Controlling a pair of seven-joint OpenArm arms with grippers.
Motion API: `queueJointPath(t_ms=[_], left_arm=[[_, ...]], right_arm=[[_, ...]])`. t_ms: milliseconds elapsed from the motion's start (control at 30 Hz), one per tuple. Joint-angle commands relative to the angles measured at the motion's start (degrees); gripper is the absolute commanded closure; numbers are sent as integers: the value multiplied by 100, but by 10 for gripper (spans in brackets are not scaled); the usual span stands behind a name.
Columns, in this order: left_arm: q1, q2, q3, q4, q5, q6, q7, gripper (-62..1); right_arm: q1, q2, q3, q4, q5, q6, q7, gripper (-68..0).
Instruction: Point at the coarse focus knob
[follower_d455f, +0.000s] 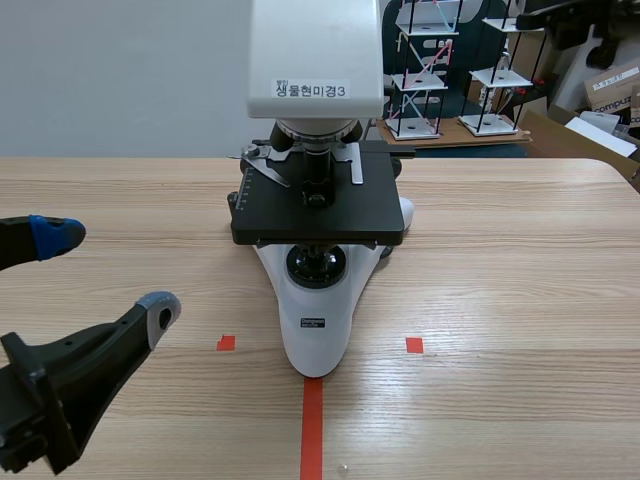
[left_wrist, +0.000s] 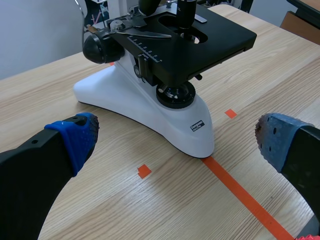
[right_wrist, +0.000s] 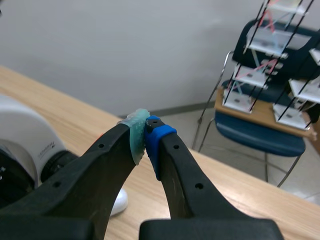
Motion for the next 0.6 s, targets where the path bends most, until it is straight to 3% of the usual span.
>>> queueJointPath(t_ms=[0,167,333,567], left_arm=[[-7,15,-42,22,-42,-4,-92,-623],[-7,15,-42,22,-44,-4,-94,-623],[-7,15,-42,22,-44,-4,-96,-623],[-7,15,-42,22,-44,-4,-94,-623]], right_arm=[[284,-39,-13,72,42,-26,-81,-8],[557,-262,-212,-66,42,238,-601,-8],[682,-422,-372,-66,46,291,-1300,-8],[680,-474,-378,-66,74,396,-1521,-8]])
